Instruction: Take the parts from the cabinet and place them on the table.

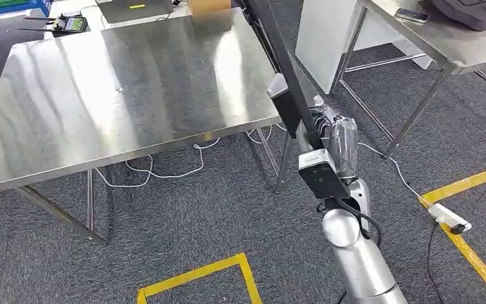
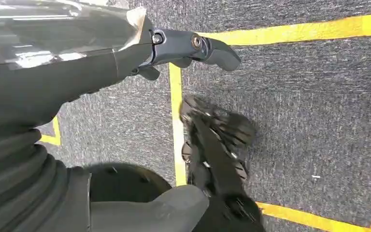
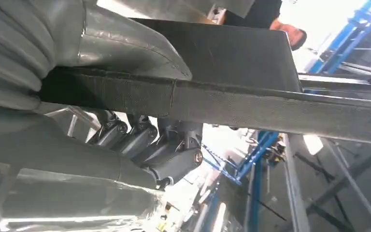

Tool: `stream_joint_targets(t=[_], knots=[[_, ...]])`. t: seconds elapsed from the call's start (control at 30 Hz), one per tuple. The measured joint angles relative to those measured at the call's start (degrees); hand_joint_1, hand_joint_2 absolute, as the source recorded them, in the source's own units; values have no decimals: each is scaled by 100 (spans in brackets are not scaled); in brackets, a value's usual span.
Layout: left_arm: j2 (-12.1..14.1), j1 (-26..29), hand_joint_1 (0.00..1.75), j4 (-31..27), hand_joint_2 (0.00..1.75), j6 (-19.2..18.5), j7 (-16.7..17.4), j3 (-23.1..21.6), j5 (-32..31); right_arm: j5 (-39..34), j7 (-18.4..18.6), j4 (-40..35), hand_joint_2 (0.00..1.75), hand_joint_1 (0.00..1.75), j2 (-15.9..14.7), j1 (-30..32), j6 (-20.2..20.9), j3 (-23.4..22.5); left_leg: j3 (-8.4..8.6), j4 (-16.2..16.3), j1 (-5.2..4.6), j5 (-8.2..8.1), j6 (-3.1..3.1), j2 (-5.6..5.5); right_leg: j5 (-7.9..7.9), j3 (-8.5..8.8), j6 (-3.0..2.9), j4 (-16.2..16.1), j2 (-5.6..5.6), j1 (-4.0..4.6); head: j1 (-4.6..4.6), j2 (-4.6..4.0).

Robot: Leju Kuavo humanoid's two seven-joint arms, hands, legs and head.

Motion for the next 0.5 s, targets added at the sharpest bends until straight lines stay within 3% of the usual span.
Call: stream_joint_targets(t=[0.03,0.1,0.13,0.17,0.2,0.23,0.27,0.3,0.33,0.37,0.43,0.47,0.5], knots=[[0,13,0,0,175,-2,-48,-9,-70,11,0,13,175,175,9,30,-26,0,42,-277,-1,266,31,1,-42,59,5,0,10,16,-7,0],[7,28,0,0,175,-20,-177,-89,-199,15,0,22,175,175,22,78,-52,-9,385,-1307,-41,1044,145,1,-151,216,20,-4,9,46,-4,0],[30,32,0,0,175,-28,-245,-123,-221,-11,-17,41,175,175,33,102,-52,-24,453,-1415,-63,1012,204,8,-179,237,26,-43,1,31,17,0],[39,26,0,-2,175,-64,-293,-144,-227,-44,-39,66,175,175,31,105,-52,-42,437,-1394,-134,866,231,1,-184,297,60,-73,-10,38,35,0],[42,31,0,-2,175,-72,-328,-157,-236,-72,-46,83,175,175,33,117,-52,-48,551,-1533,-170,881,311,-22,-205,279,108,-89,-3,-1,-7,0],[50,50,0,-2,175,-72,-332,-171,-240,-81,-48,111,175,175,41,167,-52,-52,568,-1579,-190,921,352,-17,-181,337,162,-29,-8,27,-17,0],[70,58,0,-2,175,-72,-341,-170,-240,-92,-61,122,175,175,41,187,-50,-61,609,-1610,-195,904,381,-7,-174,378,194,-51,-6,51,-2,0],[61,54,0,-2,175,-72,-345,-175,-242,-103,-74,127,175,175,41,188,-50,-77,740,-1689,-123,949,406,-11,-257,320,171,44,-9,95,-22,0],[61,56,0,-2,175,-74,-350,-179,-249,-111,-98,146,175,175,41,179,-48,-96,800,-1727,-125,940,414,-7,-271,216,196,227,-16,40,-11,0],[63,48,0,-2,175,-74,-347,-179,-249,-125,-120,153,175,175,41,153,-48,-107,826,-1730,-112,922,441,-7,-348,31,211,536,-13,40,2,0],[61,47,0,-2,175,-28,-231,-177,-275,-144,-133,181,175,175,39,168,-46,-125,866,-1730,-106,889,439,-12,-592,-528,244,1338,-12,-1,13,0],[59,51,0,-2,175,30,-145,-181,-293,-160,-133,203,175,175,31,191,-44,-125,886,-1728,-99,859,429,-21,-670,-752,285,1586,-12,-25,11,0],[53,57,0,0,175,85,-68,-188,-316,-158,-133,218,175,175,22,207,-41,-125,920,-1727,-83,827,406,-35,-645,-877,324,1612,-13,-62,15,0]])
